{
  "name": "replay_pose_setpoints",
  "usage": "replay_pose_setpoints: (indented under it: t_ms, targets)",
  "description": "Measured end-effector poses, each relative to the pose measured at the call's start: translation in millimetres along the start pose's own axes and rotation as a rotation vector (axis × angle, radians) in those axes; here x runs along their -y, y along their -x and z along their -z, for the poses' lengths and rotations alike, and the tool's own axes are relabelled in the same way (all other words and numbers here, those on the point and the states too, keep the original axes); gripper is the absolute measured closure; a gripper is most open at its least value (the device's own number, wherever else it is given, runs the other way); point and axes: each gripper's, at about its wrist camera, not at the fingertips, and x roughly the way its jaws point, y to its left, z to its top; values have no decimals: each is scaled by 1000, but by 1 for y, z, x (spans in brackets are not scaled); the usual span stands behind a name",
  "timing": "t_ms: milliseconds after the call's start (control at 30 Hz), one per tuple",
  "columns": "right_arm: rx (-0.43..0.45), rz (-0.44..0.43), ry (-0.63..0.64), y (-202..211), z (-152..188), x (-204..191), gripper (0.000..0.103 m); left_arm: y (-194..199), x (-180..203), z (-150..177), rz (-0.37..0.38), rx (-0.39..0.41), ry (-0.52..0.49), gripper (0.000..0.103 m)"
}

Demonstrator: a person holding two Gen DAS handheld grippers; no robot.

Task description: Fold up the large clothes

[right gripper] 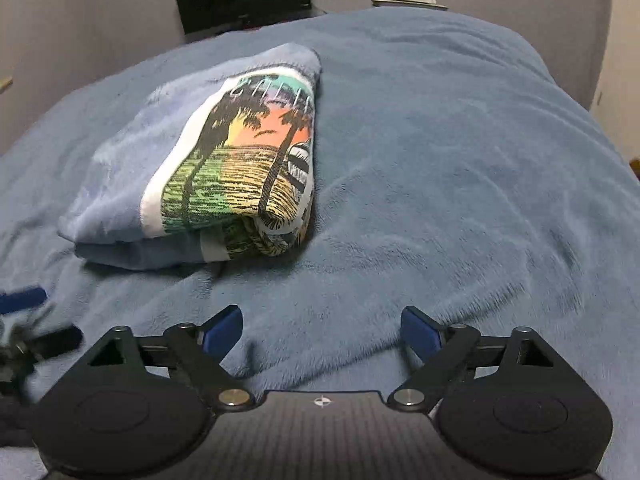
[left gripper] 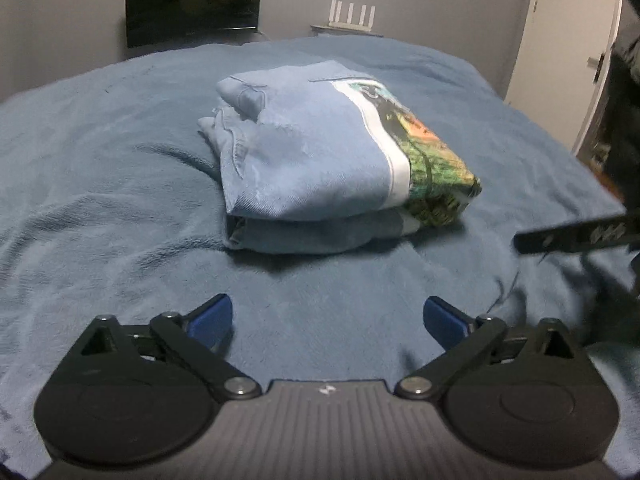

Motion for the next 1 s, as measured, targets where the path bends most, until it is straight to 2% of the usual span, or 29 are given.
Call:
replay_pose_setpoints:
  t_ms: [33,133,333,467,567,733,1000]
  targets:
    - [12,-3,-5,4,0,1,1,0,1,1,-16,-5,1,1]
    - [1,5,18,0,0,-2,0,0,-1,5,-22,-8,37,1]
    - [-96,13,182,-29,4,-31,0,-9,-14,5,-1,-32,86,0]
    - [-109,35,256,-40,7,-47,0,-17,-18,4,-102,-24,66,0]
    - [-110,41,254,-46,7,-48,0,-27,-22,4,-85,-57,69,0]
    - [-113,29,183,-54,3,-38,0,-46,-17,7,-130,-120,0,0]
    - [-138,40,175,-63,4,-37,0,-54,-15,9,-128,-142,-20,0]
